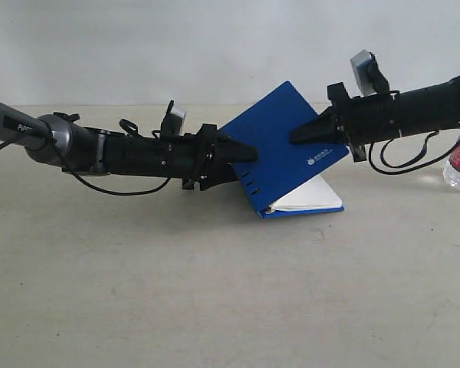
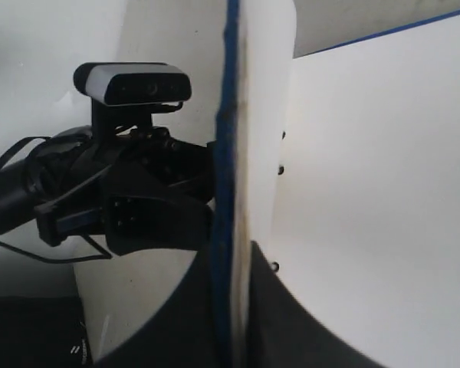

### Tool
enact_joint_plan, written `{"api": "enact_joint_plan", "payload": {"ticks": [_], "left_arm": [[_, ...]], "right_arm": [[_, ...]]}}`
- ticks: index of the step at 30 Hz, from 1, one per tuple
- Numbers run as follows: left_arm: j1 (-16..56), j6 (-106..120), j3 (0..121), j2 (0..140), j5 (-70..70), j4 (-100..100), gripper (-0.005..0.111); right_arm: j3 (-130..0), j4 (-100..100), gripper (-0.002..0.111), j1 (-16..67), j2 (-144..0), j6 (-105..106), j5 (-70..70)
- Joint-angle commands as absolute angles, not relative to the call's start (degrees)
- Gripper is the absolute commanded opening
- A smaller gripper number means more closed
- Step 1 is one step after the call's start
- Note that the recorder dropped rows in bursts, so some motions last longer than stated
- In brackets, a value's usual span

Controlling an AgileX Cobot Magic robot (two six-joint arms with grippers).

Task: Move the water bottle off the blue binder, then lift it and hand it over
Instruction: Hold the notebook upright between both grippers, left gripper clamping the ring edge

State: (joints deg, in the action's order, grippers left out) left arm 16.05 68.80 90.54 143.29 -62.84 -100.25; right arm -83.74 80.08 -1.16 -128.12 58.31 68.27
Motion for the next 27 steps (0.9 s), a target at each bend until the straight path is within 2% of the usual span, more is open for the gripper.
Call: {"api": "enact_joint_plan", "payload": {"ticks": [1,7,19,25,27], "left_arm": [[15.9,69.4,90.5,143.5,-61.3,-99.9,0.059],[15.9,69.4,92.6,143.5,-70.0,-99.9,0.059],[16.4,66.9,96.7,138.4,-70.0,-99.9,0.059],[19.6,70.2,96.7,137.3,-70.0,-99.9,0.059],[20.7,71.9,96.7,137.3,-70.0,-99.9,0.055]], "right_arm": [[-84.0,83.1,0.0,0.6,-128.1,59.5,70.0],[-84.0,82.7,0.0,1.1,-128.1,58.7,70.0],[-84.0,75.6,0.0,4.0,-128.1,56.5,67.0],[-84.0,72.7,0.0,5.1,-128.1,56.5,64.0],[-84.0,72.7,0.0,5.1,-128.1,56.5,63.0]]}}
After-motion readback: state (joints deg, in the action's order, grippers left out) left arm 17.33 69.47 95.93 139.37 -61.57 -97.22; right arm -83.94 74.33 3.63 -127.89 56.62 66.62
